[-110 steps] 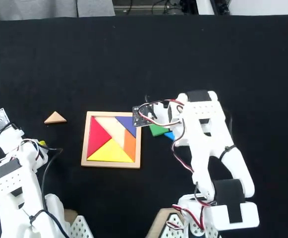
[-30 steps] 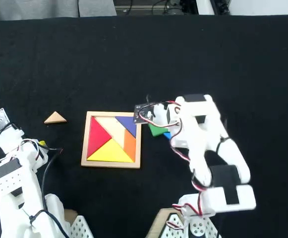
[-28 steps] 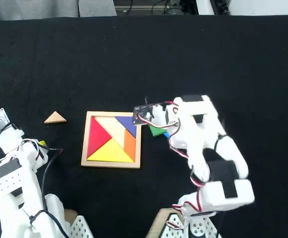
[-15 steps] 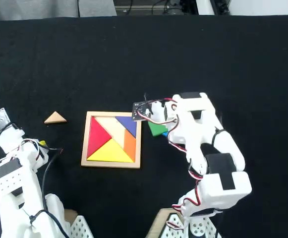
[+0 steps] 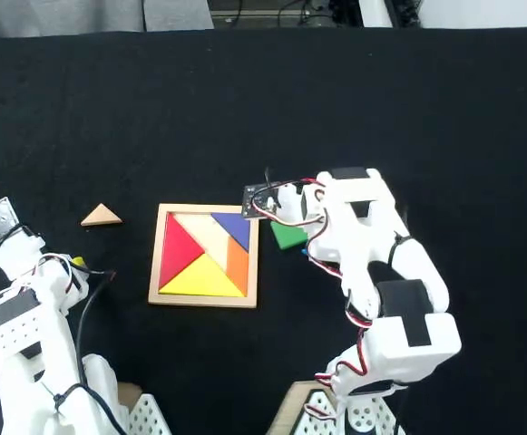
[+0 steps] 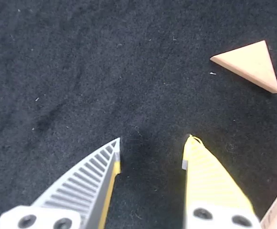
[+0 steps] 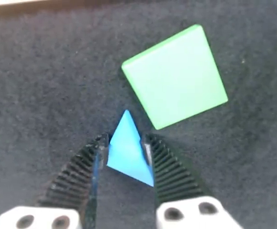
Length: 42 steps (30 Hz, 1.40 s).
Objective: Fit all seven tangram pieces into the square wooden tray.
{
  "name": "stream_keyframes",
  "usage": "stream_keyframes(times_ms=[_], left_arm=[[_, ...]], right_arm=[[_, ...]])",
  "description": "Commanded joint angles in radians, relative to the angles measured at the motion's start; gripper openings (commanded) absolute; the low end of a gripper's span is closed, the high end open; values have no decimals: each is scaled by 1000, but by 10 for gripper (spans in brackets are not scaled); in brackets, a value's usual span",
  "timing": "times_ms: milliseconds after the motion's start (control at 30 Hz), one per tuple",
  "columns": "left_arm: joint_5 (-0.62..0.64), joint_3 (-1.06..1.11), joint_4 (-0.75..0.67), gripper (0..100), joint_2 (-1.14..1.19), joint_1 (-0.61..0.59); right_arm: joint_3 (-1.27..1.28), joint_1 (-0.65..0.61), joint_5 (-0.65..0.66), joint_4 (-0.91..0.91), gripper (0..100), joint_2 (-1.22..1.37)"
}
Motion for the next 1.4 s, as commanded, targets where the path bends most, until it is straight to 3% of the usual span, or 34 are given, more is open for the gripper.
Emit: stream_keyframes(times_ms=[0, 167, 333, 700, 933, 1100, 1367], left_arm=[[-8, -10, -20, 216, -17, 10], [-8, -10, -20, 216, -17, 10], [-8, -10, -20, 216, -17, 10], [-8, -10, -20, 216, -17, 10], [-8, -10, -20, 216, -17, 10], [-8, -10, -20, 216, -17, 10], [-8, -10, -20, 216, -17, 8]], right_arm=[[5, 9, 3, 28, 22, -62], [5, -14, -3, 81, 22, -222], [5, -18, -94, 78, 33, -297], [12, -12, -218, 9, 241, -248], [19, 0, -109, 140, 261, -262], [122, 71, 95, 129, 281, -260], [199, 60, 127, -6, 292, -259]])
